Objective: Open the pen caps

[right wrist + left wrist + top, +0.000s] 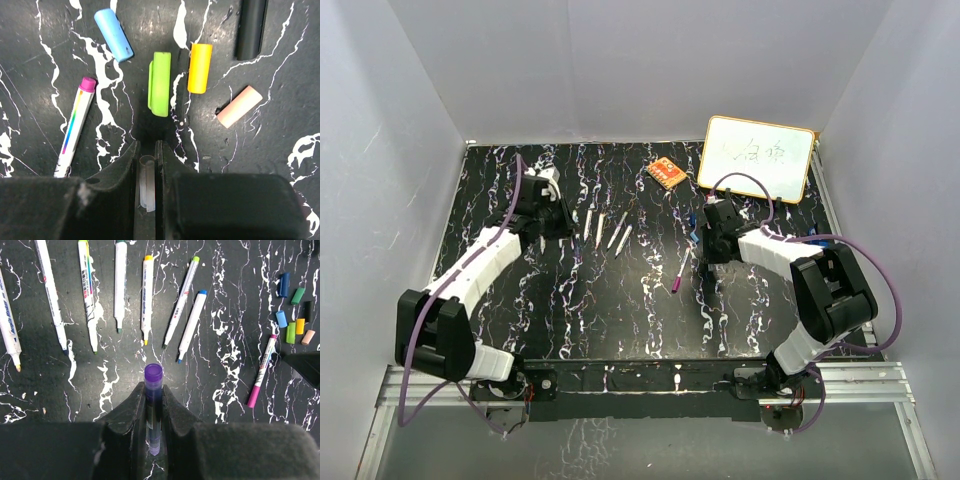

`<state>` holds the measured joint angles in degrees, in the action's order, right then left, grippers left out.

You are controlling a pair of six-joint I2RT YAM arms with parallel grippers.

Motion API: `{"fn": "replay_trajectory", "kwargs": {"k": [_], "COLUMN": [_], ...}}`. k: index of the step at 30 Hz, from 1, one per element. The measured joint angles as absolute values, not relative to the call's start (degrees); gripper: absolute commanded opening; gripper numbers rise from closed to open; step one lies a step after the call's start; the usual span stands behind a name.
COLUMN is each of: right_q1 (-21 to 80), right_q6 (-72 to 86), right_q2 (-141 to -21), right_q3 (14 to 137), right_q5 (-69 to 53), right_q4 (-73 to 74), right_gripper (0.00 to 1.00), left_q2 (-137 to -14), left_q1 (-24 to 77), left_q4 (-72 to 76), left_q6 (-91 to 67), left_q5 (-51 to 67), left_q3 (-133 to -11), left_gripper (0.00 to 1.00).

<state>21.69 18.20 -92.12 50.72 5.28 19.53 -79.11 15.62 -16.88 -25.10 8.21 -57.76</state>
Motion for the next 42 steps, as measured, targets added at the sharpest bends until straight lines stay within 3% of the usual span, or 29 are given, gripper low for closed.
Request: {"fn": "replay_trajectory", "kwargs": {"k": [20, 32, 42], "right_q1": [21.69, 21.71, 21.71], "right_q6": [18.33, 18.39, 18.35], "right_q2": [-92.2, -91.24, -79.88], "right_q3": [49.89, 49.8, 48.47], "right_q5": [1.98, 1.58, 1.69], "right_q4": [19.0, 18.59, 16.21], "right_gripper": [0.25, 0.31, 0.37], "left_q2": [-87.35, -93.12, -101.21], "left_q1": [15.88, 16.36, 17.06], "left_q4": [-20.73, -21.54, -20.97], "left_q6": [-22.24, -21.87, -21.21], "left_q5": [9.5, 6.17, 1.19], "left_q3": [-59.66, -61.56, -69.6], "left_gripper": [0.0, 0.0, 0.0]}}
